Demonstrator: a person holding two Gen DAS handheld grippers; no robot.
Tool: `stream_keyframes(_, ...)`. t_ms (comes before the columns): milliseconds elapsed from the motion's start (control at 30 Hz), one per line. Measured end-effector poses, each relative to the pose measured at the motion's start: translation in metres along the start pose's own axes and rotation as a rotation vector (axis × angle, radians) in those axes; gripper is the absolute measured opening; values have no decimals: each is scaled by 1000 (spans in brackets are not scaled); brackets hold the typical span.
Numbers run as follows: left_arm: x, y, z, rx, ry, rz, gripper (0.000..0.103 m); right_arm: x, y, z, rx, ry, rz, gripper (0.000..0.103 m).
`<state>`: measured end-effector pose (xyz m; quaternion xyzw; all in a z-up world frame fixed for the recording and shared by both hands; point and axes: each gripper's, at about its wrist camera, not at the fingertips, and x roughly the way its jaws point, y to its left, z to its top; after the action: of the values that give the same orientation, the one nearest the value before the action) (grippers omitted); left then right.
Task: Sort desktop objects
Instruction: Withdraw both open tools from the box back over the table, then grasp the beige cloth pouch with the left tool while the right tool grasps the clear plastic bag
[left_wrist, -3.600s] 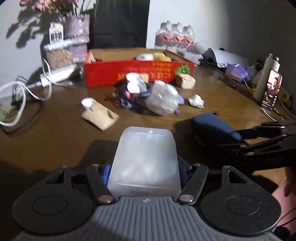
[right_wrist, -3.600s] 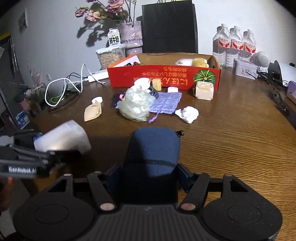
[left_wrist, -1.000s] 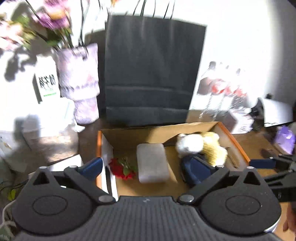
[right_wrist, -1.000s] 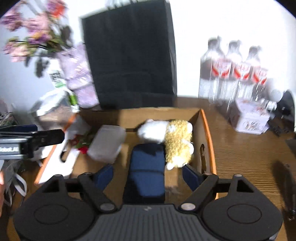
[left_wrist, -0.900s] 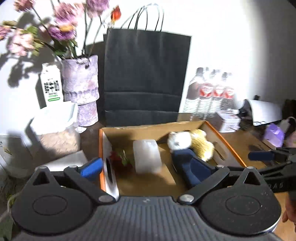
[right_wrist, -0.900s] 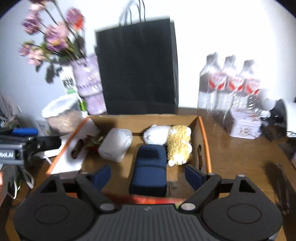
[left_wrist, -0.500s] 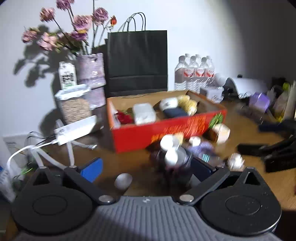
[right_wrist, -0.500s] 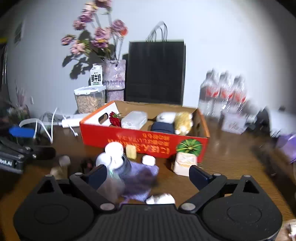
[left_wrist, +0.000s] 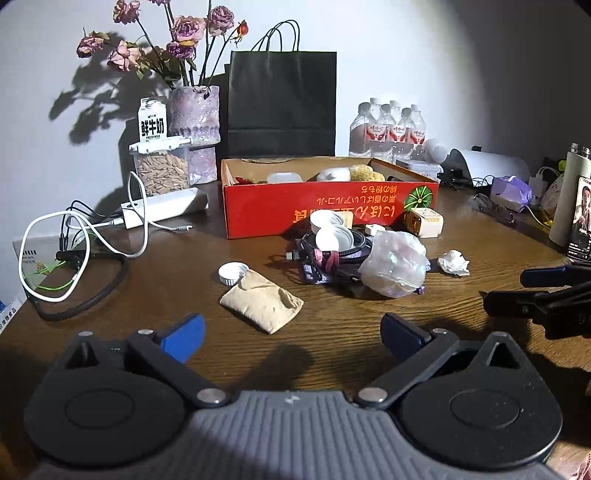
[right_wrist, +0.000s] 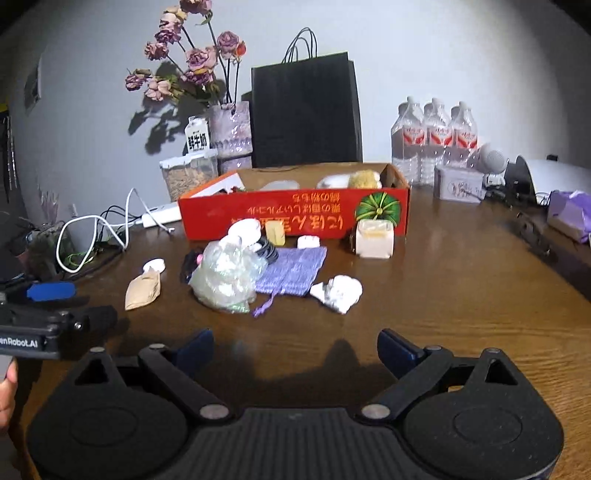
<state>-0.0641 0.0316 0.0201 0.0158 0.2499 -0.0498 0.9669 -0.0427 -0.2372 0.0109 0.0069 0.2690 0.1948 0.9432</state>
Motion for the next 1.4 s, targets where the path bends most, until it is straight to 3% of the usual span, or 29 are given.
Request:
stream_keyframes(233,5,5,-3,-29,18,-10,103,4,1,0,-15,21,-2,96)
stream_keyframes(400,24,9,11,-7,65,17,103,4,11,16,-72,2,80,96)
stream_keyframes(567,52,23,31,-49,114,-32,91,25,24,43,-90,-2,139,93)
stream_keyframes(633,62,27,34,-61,123,-34,91,41,29,48,-96,22,130,86)
stream_keyframes(733,75,30,34,-57,162,-20,77,64,31,51,-75,72,123,74)
stream_keyframes(767,78,31,33,-64,177,-26,67,68,31,51,-71,85,124,70)
stream_keyframes(833,77,32,32,-72,168,-24,57,74,30,50,-65,104,126,46)
stream_keyframes(967,71,37,29,-116,168,-58,23,72,27,47,-54,118,138,30)
stream_keyframes(1100,59,30,21,-90,160,-104,19,64,28,40,-65,134,140,25)
stream_keyframes(1200,51,28,13,-124,155,-157,17,51,29,36,-73,131,139,23)
stream_keyframes(1400,28,17,12,-110,160,-180,14,12,31,27,-111,103,146,23)
